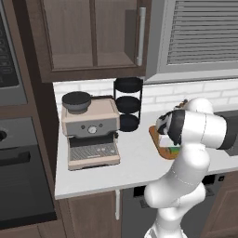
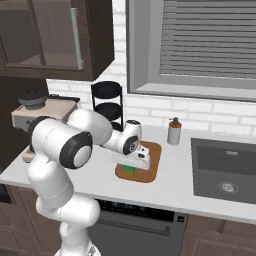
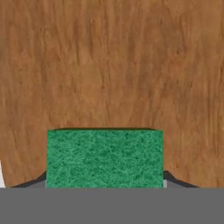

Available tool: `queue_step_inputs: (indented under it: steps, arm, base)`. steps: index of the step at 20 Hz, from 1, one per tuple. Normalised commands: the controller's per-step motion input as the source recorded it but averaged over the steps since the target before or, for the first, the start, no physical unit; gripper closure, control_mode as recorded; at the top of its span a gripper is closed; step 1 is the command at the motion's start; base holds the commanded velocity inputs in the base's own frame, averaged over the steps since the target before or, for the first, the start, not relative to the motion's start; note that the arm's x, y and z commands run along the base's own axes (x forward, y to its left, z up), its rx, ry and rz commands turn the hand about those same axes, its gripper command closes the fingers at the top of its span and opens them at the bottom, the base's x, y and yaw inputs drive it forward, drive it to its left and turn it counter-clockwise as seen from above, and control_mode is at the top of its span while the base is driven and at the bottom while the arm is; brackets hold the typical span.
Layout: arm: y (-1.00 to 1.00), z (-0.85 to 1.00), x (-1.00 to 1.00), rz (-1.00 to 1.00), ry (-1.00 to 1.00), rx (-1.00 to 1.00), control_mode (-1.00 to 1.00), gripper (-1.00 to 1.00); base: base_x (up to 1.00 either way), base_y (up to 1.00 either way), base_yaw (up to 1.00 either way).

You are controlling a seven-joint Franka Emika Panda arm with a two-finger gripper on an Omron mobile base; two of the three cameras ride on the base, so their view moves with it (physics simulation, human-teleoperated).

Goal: Pick up the sponge from the counter and clean the cutting board by briefly scrubbing or pressing down on the cutting board. Once finished, release the sponge.

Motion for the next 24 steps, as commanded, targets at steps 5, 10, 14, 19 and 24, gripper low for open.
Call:
queue_step_inputs:
  steps: [5,10,14,19,24]
  arm:
    - [-0.31,0.02,0.51,0.0,0.01,0.04,-1.0,1.0]
    - [-0.13,-0.52,0.03,0.0,0.01,0.0,-1.0,1.0]
    - [0.0,-0.8,0.03,0.0,0.0,0.0,-1.0,1.0]
    - [-0.01,0.12,0.15,0.0,0.0,0.02,-1.0,1.0]
    - [-0.12,0.12,0.37,0.0,0.0,0.01,-1.0,1.0]
  base:
    - [0.0,0.0,0.0]
    - [0.0,0.0,0.0]
    - [0.0,0.0,0.0]
    - [0.0,0.0,0.0]
    - [0.0,0.0,0.0]
